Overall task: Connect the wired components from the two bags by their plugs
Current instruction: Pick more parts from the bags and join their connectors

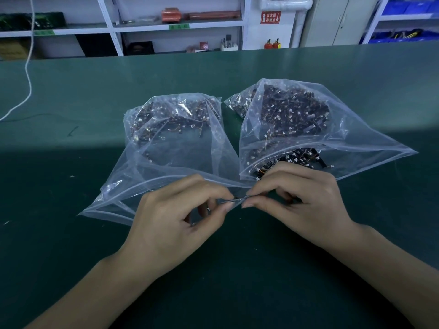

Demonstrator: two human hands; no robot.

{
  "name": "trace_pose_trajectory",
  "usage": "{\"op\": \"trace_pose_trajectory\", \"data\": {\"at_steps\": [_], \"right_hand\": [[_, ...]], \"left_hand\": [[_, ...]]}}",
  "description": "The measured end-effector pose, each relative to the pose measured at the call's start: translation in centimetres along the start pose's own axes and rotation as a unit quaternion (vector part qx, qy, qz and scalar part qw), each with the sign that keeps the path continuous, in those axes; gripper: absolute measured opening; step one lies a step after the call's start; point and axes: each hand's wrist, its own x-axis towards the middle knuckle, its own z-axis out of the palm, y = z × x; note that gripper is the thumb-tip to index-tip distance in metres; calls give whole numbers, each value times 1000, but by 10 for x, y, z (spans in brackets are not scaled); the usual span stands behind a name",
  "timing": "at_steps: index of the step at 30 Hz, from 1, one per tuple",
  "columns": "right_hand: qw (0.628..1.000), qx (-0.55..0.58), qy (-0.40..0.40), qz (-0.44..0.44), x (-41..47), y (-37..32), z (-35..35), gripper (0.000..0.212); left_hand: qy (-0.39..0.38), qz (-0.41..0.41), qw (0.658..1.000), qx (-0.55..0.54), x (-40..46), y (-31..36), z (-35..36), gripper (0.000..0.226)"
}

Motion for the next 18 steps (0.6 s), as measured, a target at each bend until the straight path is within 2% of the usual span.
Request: {"op": "trace_pose_trajectory", "data": {"at_steps": [6, 18], "right_hand": [[999, -1, -31, 12, -1, 1, 2, 15], [999, 11, -33, 34, 0, 0, 2, 16]], "left_hand": [[-12, 6, 1000, 2, 1, 2, -2, 6], [-10, 6, 1000, 15, 0, 1, -1, 7]]}}
